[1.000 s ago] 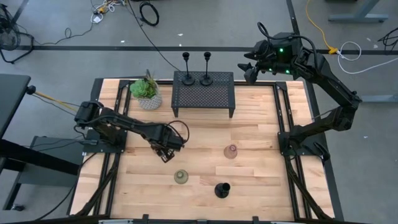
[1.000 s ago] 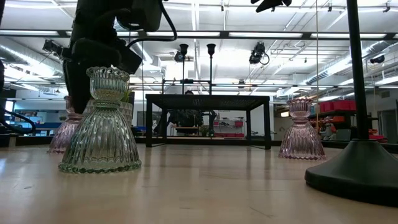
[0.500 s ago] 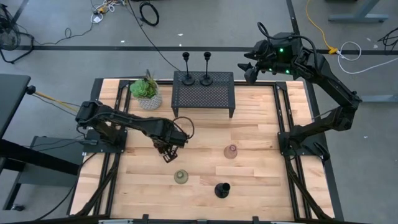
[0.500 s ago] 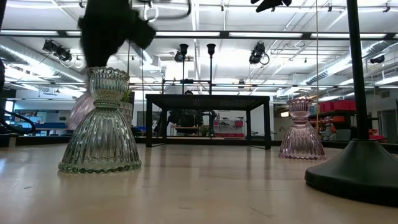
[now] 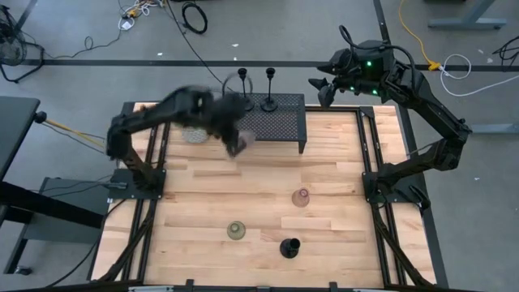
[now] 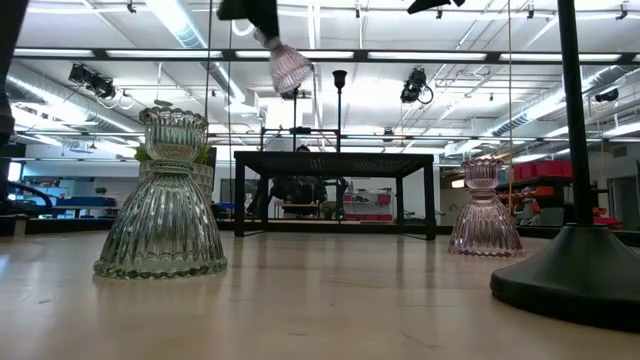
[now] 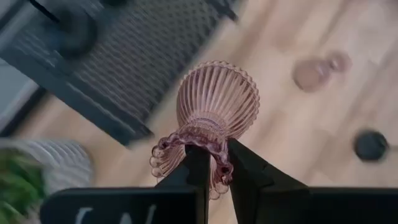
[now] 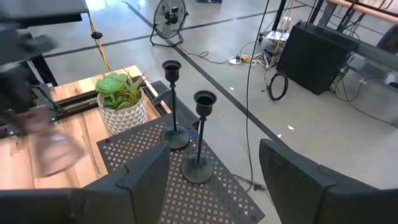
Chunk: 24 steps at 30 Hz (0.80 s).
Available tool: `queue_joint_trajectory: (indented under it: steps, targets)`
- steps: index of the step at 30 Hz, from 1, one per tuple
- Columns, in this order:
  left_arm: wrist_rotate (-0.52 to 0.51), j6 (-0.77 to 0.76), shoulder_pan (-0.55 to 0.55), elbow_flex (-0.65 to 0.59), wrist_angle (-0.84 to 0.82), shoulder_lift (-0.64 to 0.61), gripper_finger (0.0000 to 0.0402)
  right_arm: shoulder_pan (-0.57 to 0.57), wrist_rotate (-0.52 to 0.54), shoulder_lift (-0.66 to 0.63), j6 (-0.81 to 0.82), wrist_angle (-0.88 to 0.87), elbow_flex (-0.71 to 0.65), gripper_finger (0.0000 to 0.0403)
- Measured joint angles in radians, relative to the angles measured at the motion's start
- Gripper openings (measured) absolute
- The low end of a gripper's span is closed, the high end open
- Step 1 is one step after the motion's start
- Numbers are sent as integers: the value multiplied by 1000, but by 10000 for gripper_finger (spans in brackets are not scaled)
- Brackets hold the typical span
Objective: Pick & Place candle stick holders
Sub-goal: Put the left pink glass candle holder on the shelf
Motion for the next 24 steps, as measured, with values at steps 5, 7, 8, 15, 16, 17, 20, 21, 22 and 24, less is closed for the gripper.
queue_joint_trajectory:
  steps: [5,7,8,15,16,17,20,21,22,24]
  targets:
    - [20,126,140,136,-96,101,36,0,0,0,-1,0,0,249]
    - [18,172,177,154,-131,132,36,0,0,0,-1,-5,0,249]
    - [23,192,191,154,-132,146,36,0,0,0,-1,-9,0,249]
    - [60,299,235,152,-117,236,36,0,0,0,4,-15,0,249]
    - [62,310,236,152,-116,252,36,0,0,0,4,-15,0,249]
    - [65,324,236,151,-114,264,36,0,0,0,5,-15,0,249]
    - [53,361,236,151,-120,291,36,0,5,0,5,-15,0,249]
    - [37,374,236,151,-121,298,36,0,8,0,6,-15,0,249]
    - [20,382,236,151,-120,303,36,0,8,0,7,-15,0,249]
    - [8,391,240,151,-116,304,36,0,8,0,7,-15,0,249]
